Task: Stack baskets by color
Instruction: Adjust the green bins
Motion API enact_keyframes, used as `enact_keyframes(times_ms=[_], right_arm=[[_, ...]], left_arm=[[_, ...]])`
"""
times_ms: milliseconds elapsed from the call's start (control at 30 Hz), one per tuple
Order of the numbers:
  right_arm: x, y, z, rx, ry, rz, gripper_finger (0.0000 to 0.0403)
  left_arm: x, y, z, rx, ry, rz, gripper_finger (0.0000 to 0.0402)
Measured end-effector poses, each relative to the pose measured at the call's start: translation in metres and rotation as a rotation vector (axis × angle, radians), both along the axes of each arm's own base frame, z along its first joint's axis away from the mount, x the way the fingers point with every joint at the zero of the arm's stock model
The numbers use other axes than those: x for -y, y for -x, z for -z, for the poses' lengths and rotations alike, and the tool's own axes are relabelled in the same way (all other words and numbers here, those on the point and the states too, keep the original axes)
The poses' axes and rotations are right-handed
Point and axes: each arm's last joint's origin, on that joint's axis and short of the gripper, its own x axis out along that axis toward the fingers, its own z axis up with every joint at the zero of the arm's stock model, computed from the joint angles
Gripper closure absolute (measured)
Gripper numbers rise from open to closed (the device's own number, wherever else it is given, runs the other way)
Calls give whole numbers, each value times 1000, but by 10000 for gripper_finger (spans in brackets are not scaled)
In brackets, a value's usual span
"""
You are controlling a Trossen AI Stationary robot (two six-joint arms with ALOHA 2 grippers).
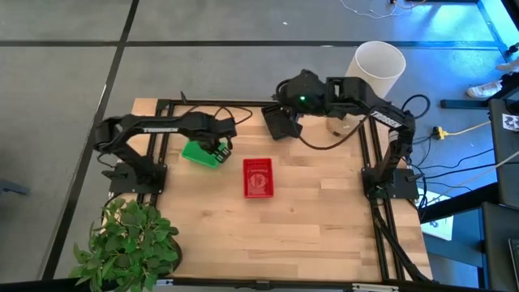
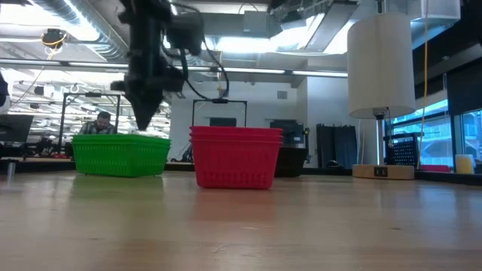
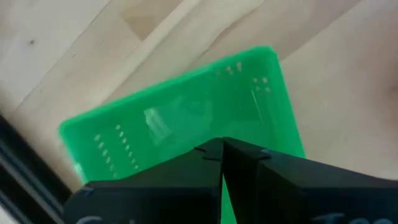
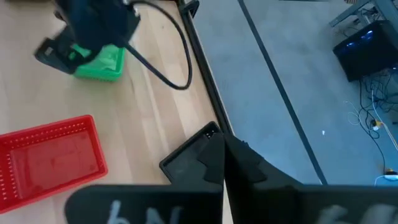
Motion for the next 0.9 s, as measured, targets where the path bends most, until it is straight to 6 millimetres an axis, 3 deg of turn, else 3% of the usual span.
enact_keyframes(times_ms=[333, 633, 900], right_arm=[[-1, 4, -1, -21, -2, -2, 403], [-1, 5, 0, -31, -2, -3, 403], [-1, 6, 1, -40, -4, -3, 403]], left_arm=[[-29, -13, 41, -145, -51, 32, 401], [-42, -20, 41, -150, -184, 150, 401], [-53, -42, 41, 1, -270, 350, 401]])
